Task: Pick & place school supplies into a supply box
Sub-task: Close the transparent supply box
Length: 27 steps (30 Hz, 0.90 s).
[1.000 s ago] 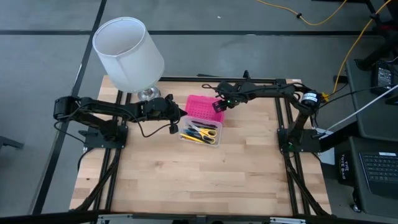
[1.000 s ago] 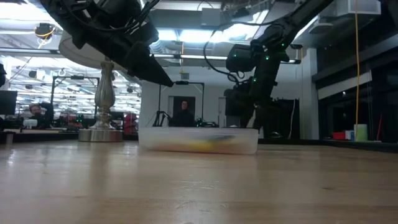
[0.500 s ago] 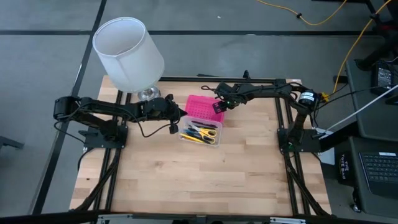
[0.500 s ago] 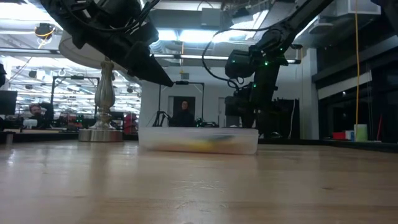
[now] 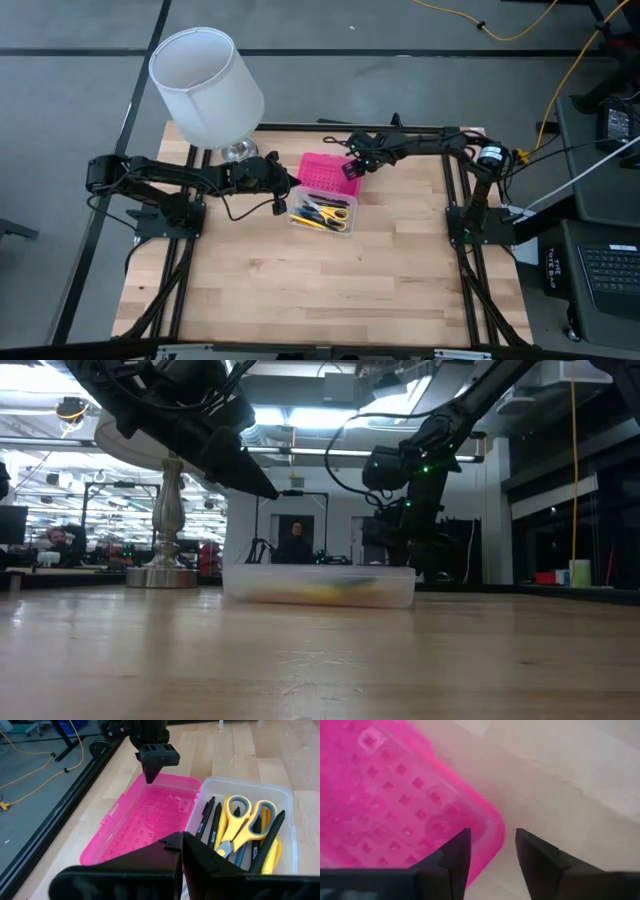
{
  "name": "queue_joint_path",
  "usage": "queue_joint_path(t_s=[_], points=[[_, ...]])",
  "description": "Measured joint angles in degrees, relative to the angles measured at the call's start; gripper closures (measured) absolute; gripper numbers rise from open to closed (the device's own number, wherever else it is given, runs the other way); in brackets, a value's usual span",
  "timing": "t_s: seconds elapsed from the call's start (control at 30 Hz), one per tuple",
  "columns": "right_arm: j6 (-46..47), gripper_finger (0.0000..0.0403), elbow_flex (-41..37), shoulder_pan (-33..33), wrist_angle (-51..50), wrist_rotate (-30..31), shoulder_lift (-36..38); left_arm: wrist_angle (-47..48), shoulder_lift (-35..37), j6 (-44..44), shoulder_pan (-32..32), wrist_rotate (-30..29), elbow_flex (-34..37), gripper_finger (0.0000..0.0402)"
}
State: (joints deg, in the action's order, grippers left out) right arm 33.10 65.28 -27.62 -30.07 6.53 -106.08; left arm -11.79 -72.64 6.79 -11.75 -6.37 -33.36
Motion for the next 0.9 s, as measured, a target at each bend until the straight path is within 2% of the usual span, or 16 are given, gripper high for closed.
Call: queue_joint_path(t_s=[0.4,0.9], points=[[-2.89,0.0291,0.02,-0.5,-0.02,0.04,0.0,0.0,0.0,0.02,0.01,0.0,0.0,0.0396],[-7.03,0.029,0.02,-0.51,0.06,0.02,0.09,0.0,0.0,0.02,0.0,0.0,0.0,0.0398]])
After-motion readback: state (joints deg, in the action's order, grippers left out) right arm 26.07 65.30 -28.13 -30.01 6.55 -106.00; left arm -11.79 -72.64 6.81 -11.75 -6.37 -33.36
